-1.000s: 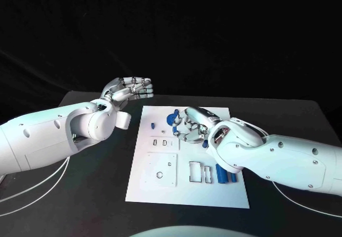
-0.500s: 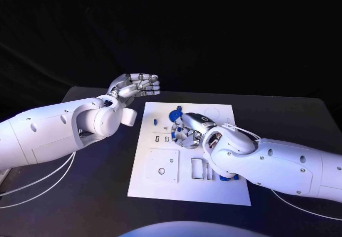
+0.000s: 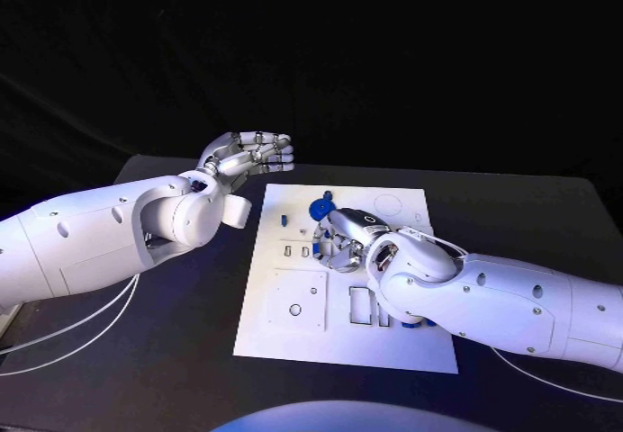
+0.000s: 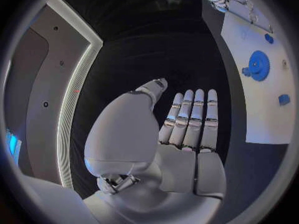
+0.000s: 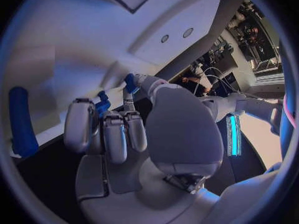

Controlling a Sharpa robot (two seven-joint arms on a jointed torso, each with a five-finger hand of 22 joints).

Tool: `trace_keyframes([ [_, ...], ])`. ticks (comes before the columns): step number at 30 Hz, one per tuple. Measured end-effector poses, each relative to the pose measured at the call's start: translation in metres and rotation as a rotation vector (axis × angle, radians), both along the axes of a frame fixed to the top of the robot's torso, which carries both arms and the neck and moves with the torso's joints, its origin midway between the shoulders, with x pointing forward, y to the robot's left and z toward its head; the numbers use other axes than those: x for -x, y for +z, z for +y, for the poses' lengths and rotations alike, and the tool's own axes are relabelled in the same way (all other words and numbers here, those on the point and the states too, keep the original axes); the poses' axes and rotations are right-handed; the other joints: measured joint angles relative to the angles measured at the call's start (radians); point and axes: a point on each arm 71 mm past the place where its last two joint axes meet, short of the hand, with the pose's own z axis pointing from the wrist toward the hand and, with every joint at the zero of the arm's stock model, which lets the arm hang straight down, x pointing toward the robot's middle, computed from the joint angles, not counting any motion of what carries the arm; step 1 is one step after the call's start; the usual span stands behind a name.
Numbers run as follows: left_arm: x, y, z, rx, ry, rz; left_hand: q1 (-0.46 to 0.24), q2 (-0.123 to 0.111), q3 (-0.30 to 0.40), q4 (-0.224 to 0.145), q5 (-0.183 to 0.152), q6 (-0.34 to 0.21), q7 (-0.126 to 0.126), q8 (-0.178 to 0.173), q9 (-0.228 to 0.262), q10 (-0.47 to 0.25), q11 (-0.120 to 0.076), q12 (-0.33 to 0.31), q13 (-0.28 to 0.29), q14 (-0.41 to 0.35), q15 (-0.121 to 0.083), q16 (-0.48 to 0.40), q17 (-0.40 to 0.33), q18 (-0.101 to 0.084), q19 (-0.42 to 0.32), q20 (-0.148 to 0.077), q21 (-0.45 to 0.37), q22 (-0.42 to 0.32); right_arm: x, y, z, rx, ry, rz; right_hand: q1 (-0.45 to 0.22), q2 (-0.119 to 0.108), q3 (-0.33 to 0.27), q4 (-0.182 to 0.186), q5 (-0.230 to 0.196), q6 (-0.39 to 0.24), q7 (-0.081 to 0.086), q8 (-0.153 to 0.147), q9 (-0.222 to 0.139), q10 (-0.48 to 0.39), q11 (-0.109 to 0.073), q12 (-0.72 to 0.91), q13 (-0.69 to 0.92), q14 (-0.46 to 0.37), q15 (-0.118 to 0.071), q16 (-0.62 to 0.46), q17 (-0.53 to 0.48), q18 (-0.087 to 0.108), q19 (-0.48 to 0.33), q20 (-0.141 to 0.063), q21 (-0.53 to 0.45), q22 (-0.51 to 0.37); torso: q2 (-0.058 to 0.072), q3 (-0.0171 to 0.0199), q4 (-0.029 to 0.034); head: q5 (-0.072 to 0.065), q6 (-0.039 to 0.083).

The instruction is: Assemble the parts on the task board

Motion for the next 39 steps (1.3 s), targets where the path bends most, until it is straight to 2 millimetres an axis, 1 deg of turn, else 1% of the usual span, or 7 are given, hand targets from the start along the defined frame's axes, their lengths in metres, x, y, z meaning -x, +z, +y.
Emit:
trace_keyframes([
  [3,0.0004,0.0001,0.0007,0.000,0.000,0.000,0.000,0.000,0.000,0.000,0.000,0.000,0.000,0.000,0.000,0.000,0.000,0.000,0.000,0.000,0.000,0.000,0.000,0.000,0.000,0.000,0.000,0.000,0.0000,-0.0002,0.0009,0.000,0.001,-0.001,0.000,0.000,0.000,0.000,0.000,0.000,0.000,0.000,0.006,0.000,0.000,0.000,0.000,0.000,0.000,0.000,0.000,0.000,0.000,0.000,0.000,0.000,0.000,0.0000,0.0000,0.001,-0.002],
  [15,0.0006,0.0002,0.0032,-0.002,0.003,0.000,0.000,0.000,0.000,0.000,0.000,0.000,0.000,0.000,0.000,0.000,0.000,0.000,0.000,0.000,0.000,0.000,0.000,0.000,0.000,0.000,0.000,0.000,0.0007,-0.0007,0.0021,-0.001,0.003,-0.002,-0.001,-0.001,0.000,0.000,0.000,-0.002,0.002,-0.001,0.007,0.000,0.000,0.000,0.000,0.000,0.000,0.000,0.000,0.000,0.000,0.000,0.000,0.000,-0.001,-0.0001,0.0000,0.007,-0.005],
  [25,0.0007,0.0003,0.0039,-0.002,0.003,-0.001,0.000,0.000,0.000,0.000,0.000,0.000,0.000,0.000,0.000,0.000,0.000,0.000,0.000,0.000,0.000,0.000,0.000,0.000,0.000,0.000,0.000,0.000,0.0006,-0.0013,0.0039,-0.002,0.005,-0.002,-0.001,-0.001,0.003,-0.003,0.000,-0.004,0.003,-0.005,0.007,0.000,0.000,0.000,0.000,0.000,0.000,0.000,0.000,0.000,0.000,0.000,-0.004,0.000,-0.001,0.0006,0.0000,0.006,-0.006],
  [30,0.0007,0.0003,0.0043,-0.002,0.004,-0.001,0.000,0.000,0.000,0.000,0.000,0.000,0.000,0.000,0.000,0.000,0.000,0.000,0.000,0.000,0.000,0.000,0.000,0.000,0.000,0.000,0.000,0.000,-0.0004,-0.0016,0.0047,-0.002,0.003,-0.004,-0.006,-0.007,0.003,-0.003,0.000,-0.004,0.003,-0.006,0.008,0.000,0.000,-0.004,0.000,0.000,0.000,0.000,0.000,0.000,0.000,0.000,-0.004,0.000,0.000,0.0006,-0.0001,0.005,-0.007],
  [31,0.0007,0.0003,0.0043,-0.002,0.004,-0.001,0.000,0.000,0.000,0.000,0.000,0.000,0.000,0.000,0.000,0.000,0.000,0.000,0.000,0.000,0.000,0.000,0.000,0.000,0.000,0.000,0.000,0.000,-0.0005,-0.0016,0.0048,-0.002,0.003,-0.004,-0.006,-0.007,0.005,-0.005,0.000,-0.007,0.007,-0.006,0.008,0.000,0.000,-0.004,0.000,0.000,0.000,0.000,0.000,0.000,0.000,0.000,-0.004,0.000,0.000,0.0006,-0.0001,0.005,-0.007],
  [35,0.0006,0.0002,0.0046,-0.003,0.004,-0.001,0.000,0.000,0.000,0.000,0.000,0.000,0.000,0.000,0.000,0.000,0.000,0.000,0.000,0.000,0.000,0.000,0.000,0.000,0.000,0.000,0.000,0.000,-0.0006,-0.0019,0.0047,-0.002,0.003,-0.005,-0.010,-0.011,0.003,-0.009,0.000,-0.015,0.008,-0.013,0.010,0.000,0.000,-0.004,0.000,0.000,0.000,0.000,0.000,0.000,0.000,0.000,-0.009,0.000,0.000,0.0007,-0.0003,0.003,-0.007],
  [39,0.0004,0.0001,0.0049,-0.003,0.004,0.000,-0.007,0.007,0.000,0.000,0.000,0.000,0.000,0.000,0.000,0.000,0.000,0.000,0.000,0.000,0.000,0.000,0.001,0.000,0.000,0.000,0.000,0.000,-0.0006,-0.0020,0.0047,-0.003,0.004,-0.005,-0.010,-0.011,0.006,-0.011,-0.004,-0.019,0.012,-0.013,0.008,0.000,0.000,-0.004,0.000,0.000,0.000,0.000,0.000,0.000,0.000,0.000,-0.009,0.000,0.000,0.0009,-0.0006,0.003,-0.007],
])
